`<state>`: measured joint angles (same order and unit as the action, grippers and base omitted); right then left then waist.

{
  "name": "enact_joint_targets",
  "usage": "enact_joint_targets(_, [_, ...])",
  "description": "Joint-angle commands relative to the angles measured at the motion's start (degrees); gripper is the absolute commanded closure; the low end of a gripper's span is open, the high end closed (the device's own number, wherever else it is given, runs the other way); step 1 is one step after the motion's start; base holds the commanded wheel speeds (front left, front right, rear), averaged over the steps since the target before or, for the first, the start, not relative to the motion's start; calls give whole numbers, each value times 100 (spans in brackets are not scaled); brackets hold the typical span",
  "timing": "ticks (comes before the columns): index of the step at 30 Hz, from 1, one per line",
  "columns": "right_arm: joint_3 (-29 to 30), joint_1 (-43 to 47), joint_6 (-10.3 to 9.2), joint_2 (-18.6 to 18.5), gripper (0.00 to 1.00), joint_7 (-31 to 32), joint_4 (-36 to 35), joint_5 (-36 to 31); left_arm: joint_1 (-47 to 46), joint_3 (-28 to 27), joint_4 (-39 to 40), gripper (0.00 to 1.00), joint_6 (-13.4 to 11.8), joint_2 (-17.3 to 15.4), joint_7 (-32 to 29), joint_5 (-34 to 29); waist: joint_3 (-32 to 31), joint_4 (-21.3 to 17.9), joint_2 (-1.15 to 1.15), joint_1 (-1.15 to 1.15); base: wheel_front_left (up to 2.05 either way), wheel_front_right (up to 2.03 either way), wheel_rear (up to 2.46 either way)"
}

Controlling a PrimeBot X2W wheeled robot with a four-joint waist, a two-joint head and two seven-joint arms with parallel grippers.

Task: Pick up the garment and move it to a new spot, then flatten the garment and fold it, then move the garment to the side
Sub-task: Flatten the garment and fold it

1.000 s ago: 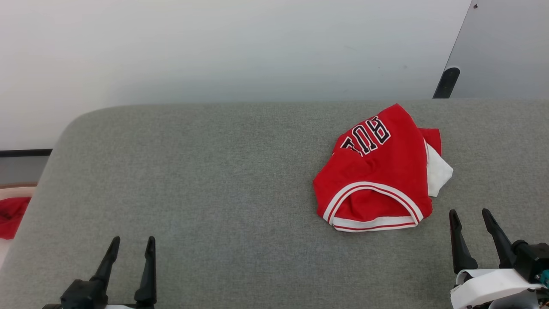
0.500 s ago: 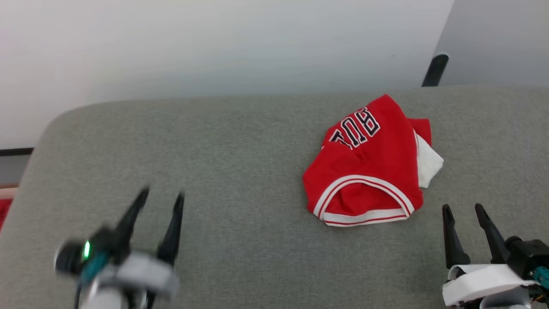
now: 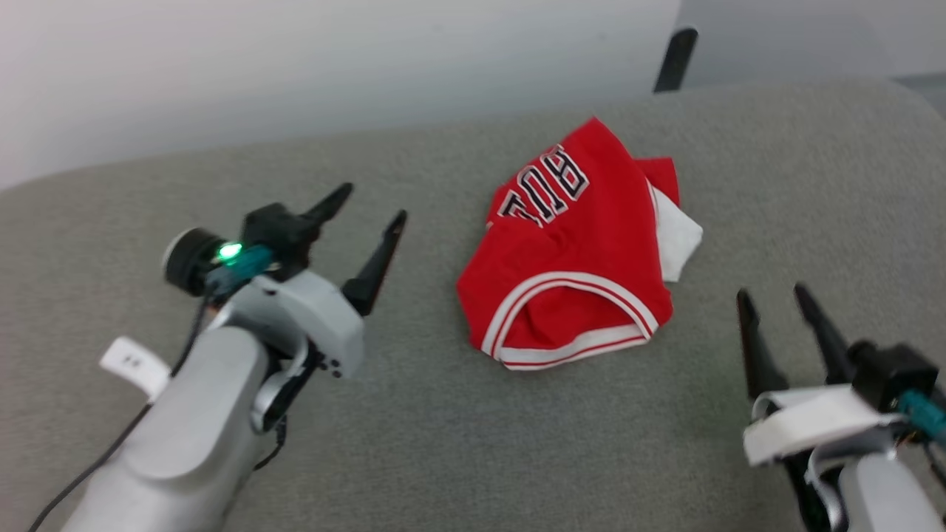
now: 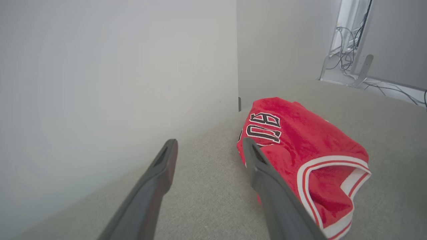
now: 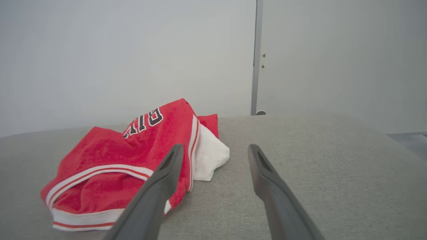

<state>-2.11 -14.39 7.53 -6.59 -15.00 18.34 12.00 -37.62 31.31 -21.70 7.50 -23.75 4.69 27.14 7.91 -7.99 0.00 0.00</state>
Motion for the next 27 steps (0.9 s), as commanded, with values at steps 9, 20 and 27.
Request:
enact_joint_targets(9, [-232, -921, -8, -337, 0, 30, 497, 82, -990, 1456, -599, 0, -6, -7, -147, 659, 683, -305, 0, 0, 0, 0, 0])
enact_joint_targets(20, [-499, -1178, -8, -108, 0, -21, 612, 194, -2096, 2991, -1168, 0, -6, -15, -1099, 1846, 986, -687, 0, 0, 0, 0, 0])
enact_joint_targets(27, [-372, -956, -8, 15, 0, -25, 372, 188, -2408, 3710, -1242, 38, -6, -145, -1490, 2691, 1079, -981, 0, 0, 0, 0, 0])
